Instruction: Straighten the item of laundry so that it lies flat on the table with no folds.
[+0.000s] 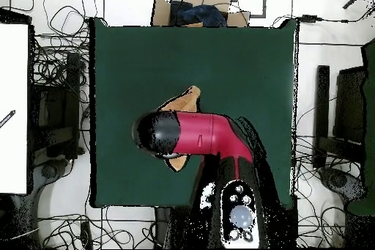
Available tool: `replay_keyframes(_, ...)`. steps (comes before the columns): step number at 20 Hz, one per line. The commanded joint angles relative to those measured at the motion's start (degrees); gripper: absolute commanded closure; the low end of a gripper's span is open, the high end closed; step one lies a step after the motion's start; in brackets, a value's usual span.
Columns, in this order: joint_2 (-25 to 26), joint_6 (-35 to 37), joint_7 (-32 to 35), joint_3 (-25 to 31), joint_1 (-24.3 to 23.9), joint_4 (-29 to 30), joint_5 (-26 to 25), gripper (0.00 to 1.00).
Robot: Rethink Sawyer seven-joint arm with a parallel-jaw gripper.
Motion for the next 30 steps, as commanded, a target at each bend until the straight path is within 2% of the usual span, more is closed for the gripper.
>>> replay_keyframes(1, -8.05, 8.55, 6.42, 2.18, 2.19, 4.12, 3.96, 1.00)
replay_keyframes(5, -6.03, 8.38, 3.74, 3.56, 0.10, 4.02, 5.05, 1.00)
replay_keyframes(12, -3.91, 16.05, -5.35, 4.81, -6.03, -4.10, 1.95, 1.00)
replay_keyframes(17, -1.41, 12.75, -11.08, 7.63, -11.83, -4.56, 0.54, 1.00)
replay_keyframes(21, -0.15, 10.81, -10.90, 9.38, -14.05, -3.83, -0.74, 1.00)
replay_keyframes(25, -2.75, 12.14, -9.28, 8.67, -13.68, -4.59, -3.10, 1.00)
replay_keyframes(30, -2.37, 12.36, -8.95, 9.57, -14.57, -5.03, -3.57, 1.00)
